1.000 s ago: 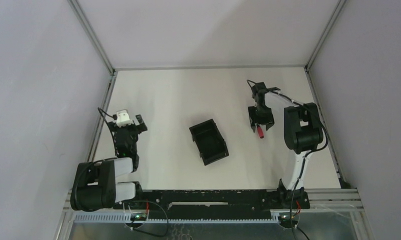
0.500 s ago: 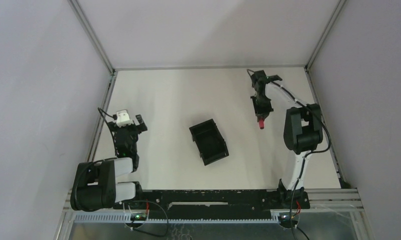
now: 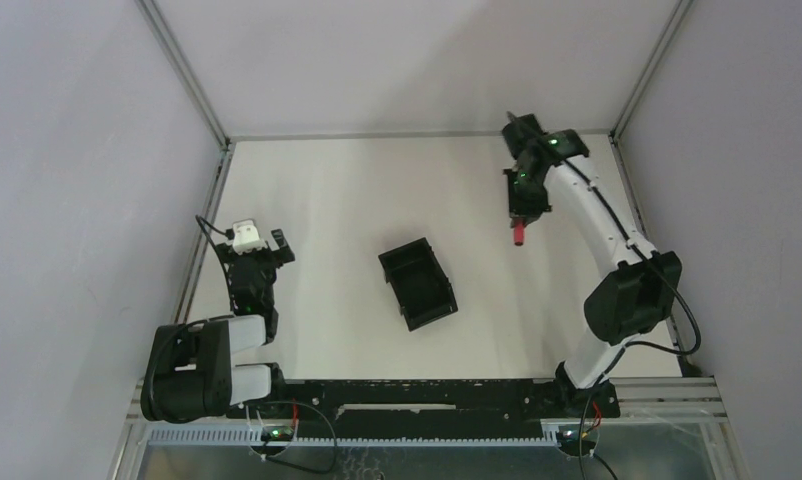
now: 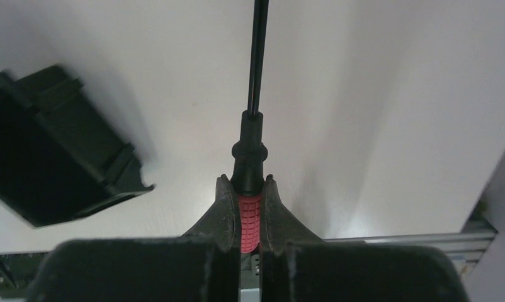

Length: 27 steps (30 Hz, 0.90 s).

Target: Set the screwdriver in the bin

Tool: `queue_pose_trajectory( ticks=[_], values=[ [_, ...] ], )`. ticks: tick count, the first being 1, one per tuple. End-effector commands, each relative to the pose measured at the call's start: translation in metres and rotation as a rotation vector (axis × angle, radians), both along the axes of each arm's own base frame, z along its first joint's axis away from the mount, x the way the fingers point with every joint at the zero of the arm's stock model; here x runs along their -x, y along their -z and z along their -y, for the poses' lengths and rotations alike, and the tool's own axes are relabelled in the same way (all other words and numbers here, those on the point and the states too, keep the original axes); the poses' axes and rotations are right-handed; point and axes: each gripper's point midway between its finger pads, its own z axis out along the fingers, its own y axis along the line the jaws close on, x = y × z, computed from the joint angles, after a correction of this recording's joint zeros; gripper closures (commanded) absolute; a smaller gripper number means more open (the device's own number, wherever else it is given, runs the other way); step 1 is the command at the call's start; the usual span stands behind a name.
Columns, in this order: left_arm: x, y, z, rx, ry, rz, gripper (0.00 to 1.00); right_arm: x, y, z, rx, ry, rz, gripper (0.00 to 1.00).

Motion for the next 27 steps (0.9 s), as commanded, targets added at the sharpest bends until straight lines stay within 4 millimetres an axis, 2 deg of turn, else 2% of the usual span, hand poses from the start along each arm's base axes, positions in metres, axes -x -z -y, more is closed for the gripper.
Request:
queue_pose_trajectory(
  ticks=[1,4,6,7,9,12,16,22,27],
  values=[
    [-0.01,-0.025,-0.001,-0.02,-0.003,0.07,0.0,0.013,-0.012,-0.073,-0.087,-0.107,0.076,1.0],
    [-0.01,-0.025,-0.001,-0.02,-0.003,0.07,0.0,0.026,-0.012,-0.138,-0.164,-0.263,0.1,1.0],
    [-0.01,-0.025,-0.001,-0.02,-0.003,0.071,0.0,0.043,-0.011,-0.183,-0.198,-0.401,0.104,1.0],
    [-0.01,-0.025,-0.001,-0.02,-0.002,0.071,0.0,0.05,-0.011,-0.199,-0.202,-0.464,0.106,1.0],
    [-0.01,-0.025,-0.001,-0.02,-0.002,0.071,0.0,0.059,-0.008,-0.218,-0.171,-0.576,0.125,1.0],
    [-0.01,-0.025,-0.001,-0.02,-0.003,0.071,0.0,0.062,0.002,-0.221,-0.074,-0.698,0.156,1.0],
    [-0.01,-0.025,-0.001,-0.02,-0.002,0.07,0.0,0.063,0.022,-0.223,-0.057,-0.784,0.178,1.0],
    [-0.01,-0.025,-0.001,-0.021,-0.002,0.072,0.0,0.058,0.069,-0.234,-0.042,-0.859,0.174,1.0],
    [-0.01,-0.025,-0.001,-0.02,-0.002,0.071,0.0,0.05,0.105,-0.223,0.032,-0.839,0.115,1.0]
  ],
)
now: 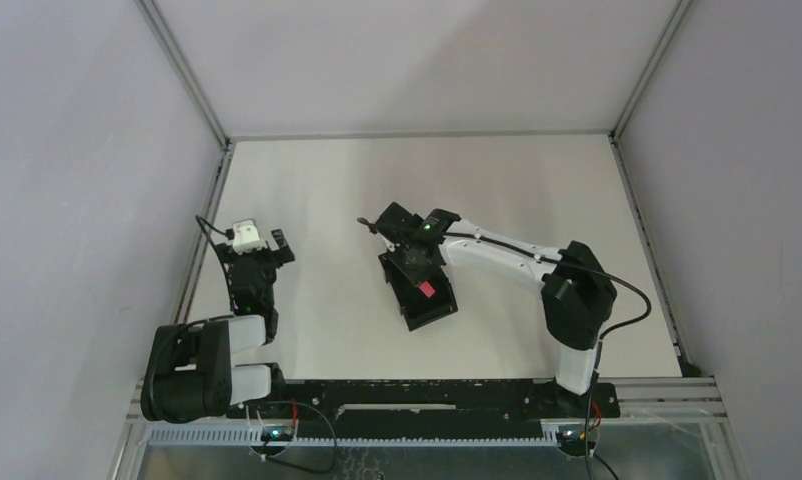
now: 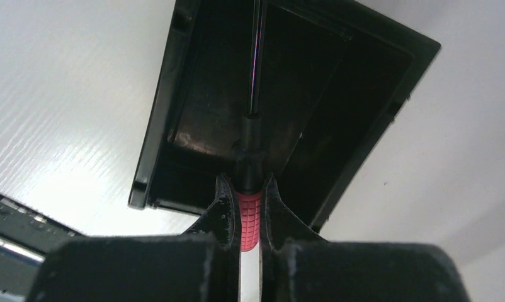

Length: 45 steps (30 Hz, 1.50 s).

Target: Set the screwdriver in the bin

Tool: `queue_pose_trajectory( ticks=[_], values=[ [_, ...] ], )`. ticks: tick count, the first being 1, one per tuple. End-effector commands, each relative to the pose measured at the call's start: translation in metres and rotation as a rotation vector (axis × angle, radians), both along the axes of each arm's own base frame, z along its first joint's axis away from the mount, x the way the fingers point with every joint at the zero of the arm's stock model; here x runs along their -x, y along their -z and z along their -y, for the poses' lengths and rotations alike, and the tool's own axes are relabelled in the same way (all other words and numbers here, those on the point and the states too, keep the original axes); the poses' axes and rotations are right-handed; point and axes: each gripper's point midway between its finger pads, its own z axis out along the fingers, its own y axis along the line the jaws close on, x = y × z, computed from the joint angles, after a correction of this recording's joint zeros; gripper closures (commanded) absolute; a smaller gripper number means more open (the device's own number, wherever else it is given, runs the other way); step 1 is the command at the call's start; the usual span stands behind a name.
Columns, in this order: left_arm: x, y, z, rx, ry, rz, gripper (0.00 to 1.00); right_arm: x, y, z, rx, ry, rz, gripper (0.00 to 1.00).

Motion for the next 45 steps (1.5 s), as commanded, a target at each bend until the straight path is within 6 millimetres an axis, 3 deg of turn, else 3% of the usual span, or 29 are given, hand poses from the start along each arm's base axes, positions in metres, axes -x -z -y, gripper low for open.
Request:
queue_pose_trajectory(
  ticks=[1,6,8,13,17,22,26,27,29,34,37,39,45],
  values=[
    [-0.01,-0.025,-0.001,-0.021,-0.003,0.071,0.0,-0.021,0.021,-0.005,0.009,-0.007,0.052,1.0],
    [-0.01,-0.025,-0.001,-0.021,-0.002,0.071,0.0,-0.013,0.048,0.004,0.049,-0.002,0.003,0.99],
    [-0.01,-0.025,-0.001,-0.021,-0.003,0.071,0.0,-0.013,0.051,0.005,0.05,0.007,-0.002,0.9],
    [-0.01,-0.025,-0.001,-0.021,-0.003,0.07,0.0,-0.014,0.045,0.003,0.034,0.032,0.009,0.67],
    [-0.01,-0.025,-0.001,-0.021,-0.001,0.072,0.0,-0.015,0.03,0.002,0.005,0.049,0.028,0.6],
    [-0.01,-0.025,-0.001,-0.021,-0.002,0.07,0.0,-0.016,0.0,0.003,-0.046,0.072,0.066,0.57],
    [-0.01,-0.025,-0.001,-0.021,-0.003,0.071,0.0,-0.016,-0.038,0.002,-0.124,0.09,0.117,0.49],
    [-0.01,-0.025,-0.001,-0.022,-0.003,0.071,0.0,-0.015,-0.048,0.002,-0.148,0.093,0.13,0.42],
    [-0.01,-0.026,-0.001,-0.021,-0.002,0.072,0.0,-0.014,-0.069,0.004,-0.207,0.1,0.166,0.03],
    [-0.01,-0.025,-0.001,-0.021,-0.004,0.071,0.0,-0.013,-0.125,0.011,-0.453,0.125,0.265,0.0],
    [-0.01,-0.026,-0.001,-0.021,-0.002,0.073,0.0,-0.017,-0.148,0.03,-0.59,0.194,0.329,0.0],
    [-0.01,-0.025,-0.001,-0.021,-0.003,0.071,0.0,-0.023,-0.151,0.054,-0.661,0.293,0.354,0.0],
    [-0.01,-0.025,-0.001,-0.021,-0.002,0.07,0.0,-0.031,-0.12,0.143,-0.752,0.634,0.406,0.0]
  ],
)
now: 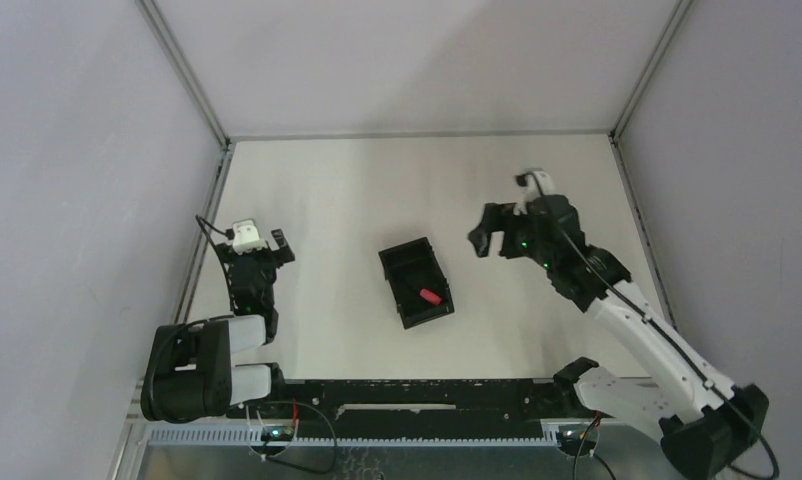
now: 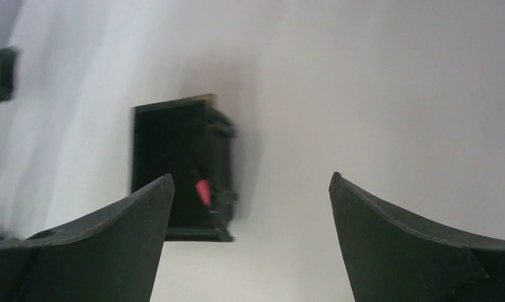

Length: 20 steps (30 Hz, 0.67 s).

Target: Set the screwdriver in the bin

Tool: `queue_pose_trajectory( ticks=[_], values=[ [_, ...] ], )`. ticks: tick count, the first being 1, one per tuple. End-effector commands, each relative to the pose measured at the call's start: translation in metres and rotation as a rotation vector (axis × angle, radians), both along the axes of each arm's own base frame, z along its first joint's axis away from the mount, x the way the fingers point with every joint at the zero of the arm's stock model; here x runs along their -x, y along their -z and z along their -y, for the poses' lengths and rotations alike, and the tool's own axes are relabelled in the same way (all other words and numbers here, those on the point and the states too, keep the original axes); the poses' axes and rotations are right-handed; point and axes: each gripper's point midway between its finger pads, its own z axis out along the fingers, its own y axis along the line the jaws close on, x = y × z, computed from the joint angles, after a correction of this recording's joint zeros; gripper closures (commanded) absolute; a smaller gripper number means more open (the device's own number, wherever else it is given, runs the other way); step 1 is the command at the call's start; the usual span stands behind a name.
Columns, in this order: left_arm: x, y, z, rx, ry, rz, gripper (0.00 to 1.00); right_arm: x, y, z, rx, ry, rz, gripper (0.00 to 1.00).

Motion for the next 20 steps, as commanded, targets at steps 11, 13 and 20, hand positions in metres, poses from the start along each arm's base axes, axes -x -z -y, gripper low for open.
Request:
queue_pose_trajectory(
  ticks=[11,13,20],
  values=[
    [-0.01,-0.025,-0.001,-0.02,-0.002,0.071,0.0,0.024,0.098,0.099,-0.137,0.41,-0.071,0.0],
    [-0.01,-0.025,-0.001,-0.021,-0.002,0.071,0.0,0.027,0.107,0.098,-0.15,0.403,-0.074,0.0],
    [-0.01,-0.026,-0.001,-0.02,-0.001,0.073,0.0,0.031,0.117,0.101,-0.174,0.427,-0.062,0.0]
  ],
)
